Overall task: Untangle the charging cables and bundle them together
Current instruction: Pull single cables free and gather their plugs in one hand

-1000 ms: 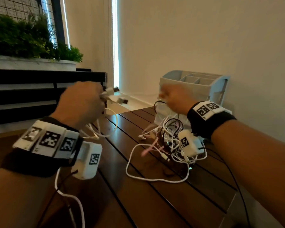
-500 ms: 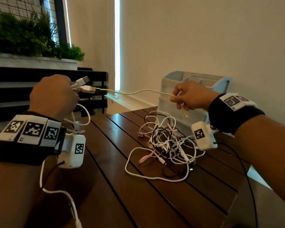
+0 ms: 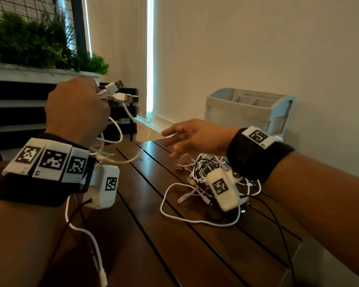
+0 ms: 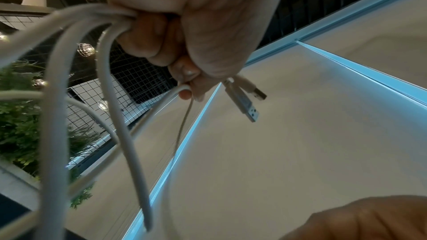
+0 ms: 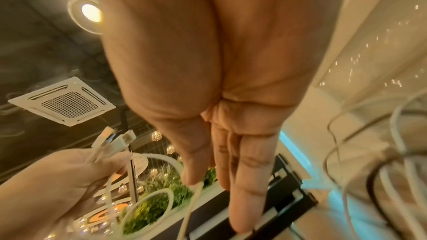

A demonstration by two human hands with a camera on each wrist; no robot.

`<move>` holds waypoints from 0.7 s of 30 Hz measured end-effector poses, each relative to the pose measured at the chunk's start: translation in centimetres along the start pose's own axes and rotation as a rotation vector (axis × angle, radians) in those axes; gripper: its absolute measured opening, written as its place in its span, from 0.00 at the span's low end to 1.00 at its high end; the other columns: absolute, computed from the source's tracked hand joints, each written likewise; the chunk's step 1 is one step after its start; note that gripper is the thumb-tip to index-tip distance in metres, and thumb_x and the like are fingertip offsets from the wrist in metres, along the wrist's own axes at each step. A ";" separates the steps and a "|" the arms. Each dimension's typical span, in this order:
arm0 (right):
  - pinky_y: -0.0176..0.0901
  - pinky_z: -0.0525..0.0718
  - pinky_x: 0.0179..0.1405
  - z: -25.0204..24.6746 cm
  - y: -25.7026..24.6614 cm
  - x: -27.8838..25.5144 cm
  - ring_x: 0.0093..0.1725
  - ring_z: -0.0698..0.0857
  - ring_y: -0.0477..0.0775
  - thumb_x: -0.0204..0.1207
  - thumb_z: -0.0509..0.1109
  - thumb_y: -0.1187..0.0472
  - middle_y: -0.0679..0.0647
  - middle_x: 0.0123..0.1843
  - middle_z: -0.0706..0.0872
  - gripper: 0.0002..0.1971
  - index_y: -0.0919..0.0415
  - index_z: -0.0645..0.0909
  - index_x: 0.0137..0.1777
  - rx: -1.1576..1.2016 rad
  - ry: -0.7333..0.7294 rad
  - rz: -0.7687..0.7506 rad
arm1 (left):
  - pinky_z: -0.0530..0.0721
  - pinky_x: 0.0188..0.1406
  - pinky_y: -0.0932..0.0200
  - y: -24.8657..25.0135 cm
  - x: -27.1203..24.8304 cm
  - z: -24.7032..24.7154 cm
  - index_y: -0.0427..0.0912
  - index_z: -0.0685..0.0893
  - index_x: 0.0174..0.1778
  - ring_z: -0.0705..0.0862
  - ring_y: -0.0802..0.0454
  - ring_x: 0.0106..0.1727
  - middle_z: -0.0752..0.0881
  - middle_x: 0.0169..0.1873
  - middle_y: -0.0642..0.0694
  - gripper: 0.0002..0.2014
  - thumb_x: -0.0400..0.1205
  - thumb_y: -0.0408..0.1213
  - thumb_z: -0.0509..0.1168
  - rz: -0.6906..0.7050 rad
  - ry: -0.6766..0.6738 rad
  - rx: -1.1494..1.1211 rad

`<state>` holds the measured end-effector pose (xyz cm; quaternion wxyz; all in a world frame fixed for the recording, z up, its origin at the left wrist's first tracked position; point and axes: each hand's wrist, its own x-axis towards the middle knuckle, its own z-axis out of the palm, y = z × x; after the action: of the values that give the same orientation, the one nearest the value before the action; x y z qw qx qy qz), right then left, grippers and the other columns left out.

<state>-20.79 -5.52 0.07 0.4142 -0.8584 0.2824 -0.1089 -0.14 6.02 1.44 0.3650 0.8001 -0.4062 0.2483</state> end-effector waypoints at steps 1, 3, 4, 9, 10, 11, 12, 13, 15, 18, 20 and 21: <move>0.45 0.90 0.48 -0.8 0.0 -0.3 0.55 0.89 0.60 0.79 0.67 0.73 0.59 0.63 0.85 0.23 0.61 0.74 0.73 -0.020 0.054 -0.008 | 0.77 0.39 0.45 0.1 0.0 0.1 0.35 0.84 0.50 0.80 0.36 0.42 0.81 0.39 0.36 0.08 0.82 0.36 0.64 -0.011 -0.003 0.010; 0.44 0.91 0.44 -2.6 0.1 -1.4 0.50 0.91 0.60 0.78 0.69 0.70 0.60 0.55 0.88 0.17 0.63 0.78 0.67 -0.084 0.180 -0.010 | 0.77 0.38 0.47 0.2 0.0 0.6 0.36 0.84 0.48 0.79 0.38 0.39 0.81 0.36 0.38 0.07 0.82 0.36 0.64 0.005 -0.015 0.018; 0.43 0.90 0.41 -3.4 0.4 -2.1 0.47 0.91 0.60 0.78 0.69 0.69 0.61 0.50 0.89 0.14 0.63 0.80 0.63 -0.114 0.221 -0.002 | 0.76 0.36 0.49 0.3 -0.2 1.0 0.37 0.84 0.46 0.78 0.40 0.37 0.79 0.34 0.41 0.07 0.81 0.36 0.64 0.031 -0.026 0.020; 0.41 0.88 0.39 -3.0 3.1 -4.2 0.42 0.92 0.56 0.76 0.72 0.65 0.57 0.42 0.92 0.06 0.62 0.84 0.52 -0.298 -0.041 0.171 | 0.76 0.34 0.53 0.9 -2.0 3.9 0.41 0.83 0.40 0.78 0.43 0.34 0.79 0.31 0.45 0.04 0.78 0.37 0.67 0.147 -0.253 0.080; 0.42 0.89 0.42 -2.4 3.6 -4.1 0.44 0.92 0.55 0.76 0.72 0.65 0.56 0.43 0.92 0.07 0.60 0.84 0.53 -0.342 -0.126 0.209 | 0.76 0.35 0.53 1.0 -2.4 4.5 0.41 0.82 0.40 0.78 0.43 0.34 0.79 0.32 0.45 0.03 0.77 0.36 0.67 0.158 -0.300 0.090; 0.42 0.89 0.45 -1.7 4.2 -3.9 0.45 0.92 0.54 0.76 0.72 0.65 0.56 0.45 0.92 0.08 0.59 0.85 0.55 -0.363 -0.177 0.227 | 0.76 0.35 0.54 1.0 -2.7 5.2 0.42 0.82 0.39 0.78 0.44 0.35 0.79 0.32 0.46 0.02 0.76 0.36 0.67 0.165 -0.338 0.092; 0.42 0.89 0.47 -1.1 4.5 -3.7 0.47 0.91 0.53 0.77 0.72 0.65 0.56 0.48 0.91 0.10 0.59 0.84 0.57 -0.364 -0.190 0.214 | 0.75 0.36 0.54 1.0 -2.9 5.6 0.43 0.82 0.40 0.78 0.44 0.36 0.80 0.34 0.46 0.02 0.76 0.37 0.67 0.169 -0.368 0.085; 0.41 0.89 0.49 -0.6 4.5 -3.4 0.48 0.91 0.53 0.78 0.71 0.65 0.55 0.50 0.91 0.11 0.59 0.84 0.60 -0.359 -0.174 0.186 | 0.76 0.37 0.54 0.9 -3.1 6.1 0.43 0.82 0.41 0.79 0.44 0.37 0.81 0.35 0.47 0.03 0.76 0.37 0.66 0.173 -0.392 0.074; 0.38 0.88 0.49 0.3 4.0 -2.4 0.47 0.91 0.50 0.78 0.70 0.65 0.55 0.53 0.90 0.13 0.58 0.83 0.62 -0.346 -0.097 0.117 | 0.76 0.38 0.55 0.8 -3.1 6.6 0.43 0.83 0.45 0.80 0.44 0.40 0.80 0.37 0.48 0.05 0.76 0.39 0.66 0.168 -0.412 0.045; 0.37 0.88 0.48 1.8 3.0 -0.1 0.42 0.89 0.48 0.79 0.70 0.63 0.54 0.52 0.90 0.12 0.59 0.84 0.62 -0.503 -0.025 0.049 | 0.75 0.37 0.56 0.9 -2.8 6.5 0.43 0.83 0.45 0.81 0.46 0.40 0.79 0.34 0.49 0.06 0.76 0.40 0.66 0.128 -0.425 -0.011; 0.41 0.85 0.48 2.8 3.0 2.0 0.44 0.86 0.50 0.79 0.68 0.61 0.54 0.50 0.89 0.10 0.62 0.86 0.58 -0.824 -0.033 0.090 | 0.73 0.33 0.58 1.2 -2.8 6.2 0.43 0.84 0.41 0.80 0.49 0.38 0.81 0.35 0.48 0.06 0.75 0.43 0.69 0.103 -0.466 -0.070; 0.42 0.83 0.46 3.4 3.5 3.0 0.45 0.85 0.53 0.80 0.67 0.61 0.54 0.47 0.88 0.10 0.63 0.86 0.55 -0.970 -0.045 0.120 | 0.71 0.30 0.58 1.3 -2.8 6.0 0.45 0.83 0.37 0.80 0.51 0.36 0.81 0.34 0.49 0.07 0.75 0.44 0.69 0.099 -0.491 -0.101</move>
<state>-18.30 -6.76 -4.88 -0.0218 -0.9368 0.3404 0.0780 -2.18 2.06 -3.66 0.2825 0.7963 -0.5331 0.0433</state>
